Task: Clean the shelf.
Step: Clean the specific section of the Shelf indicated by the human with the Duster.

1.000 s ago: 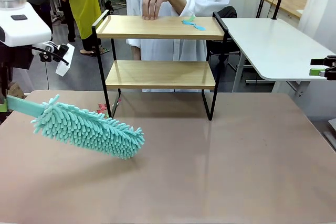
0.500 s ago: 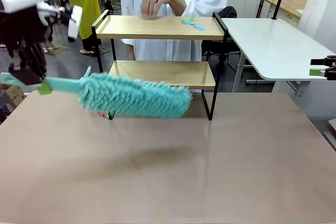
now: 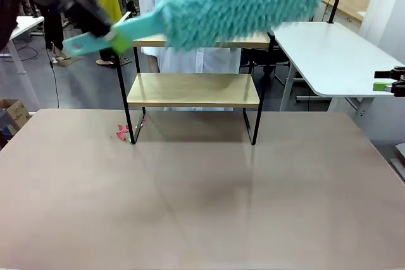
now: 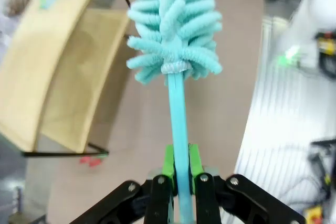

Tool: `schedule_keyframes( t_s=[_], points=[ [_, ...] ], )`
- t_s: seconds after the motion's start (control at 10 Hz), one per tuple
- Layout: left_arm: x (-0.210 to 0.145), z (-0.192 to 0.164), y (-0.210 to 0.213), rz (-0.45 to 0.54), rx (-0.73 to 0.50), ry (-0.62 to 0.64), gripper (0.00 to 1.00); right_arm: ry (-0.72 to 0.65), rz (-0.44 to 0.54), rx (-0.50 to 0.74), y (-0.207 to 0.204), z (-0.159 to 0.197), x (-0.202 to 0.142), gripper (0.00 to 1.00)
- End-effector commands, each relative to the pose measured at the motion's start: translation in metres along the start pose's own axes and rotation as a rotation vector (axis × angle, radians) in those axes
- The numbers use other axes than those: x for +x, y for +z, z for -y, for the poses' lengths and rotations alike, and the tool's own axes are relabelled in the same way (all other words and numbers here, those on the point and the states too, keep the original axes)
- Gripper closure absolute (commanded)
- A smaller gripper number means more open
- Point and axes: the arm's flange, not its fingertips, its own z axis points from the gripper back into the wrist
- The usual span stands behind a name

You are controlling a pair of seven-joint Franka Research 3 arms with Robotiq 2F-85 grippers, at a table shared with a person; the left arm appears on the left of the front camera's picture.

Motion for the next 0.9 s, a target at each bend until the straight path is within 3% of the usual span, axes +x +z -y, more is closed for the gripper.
schedule_keyframes(
  t_s=[0.0,0.2,0.3,0.5,0.8],
  points=[
    [0.045,0.010,-0.003,0.071,0.084,0.230,0.87,0.007,-0.002,0.001,0.000,-0.001,0.003,0.00],
    [0.104,0.034,-0.005,0.041,0.190,0.452,0.87,0.007,-0.002,0.001,0.000,-0.001,0.003,0.00],
    [0.135,0.042,-0.010,0.079,0.186,0.474,0.87,0.007,-0.002,0.001,0.000,-0.001,0.003,0.00],
    [0.193,0.045,-0.028,0.026,0.229,0.621,0.87,0.007,-0.002,0.001,0.000,-0.001,0.003,0.00],
    [0.239,0.030,-0.053,-0.102,0.238,0.669,0.87,0.007,-0.002,0.001,0.000,-0.001,0.003,0.00]
  ],
)
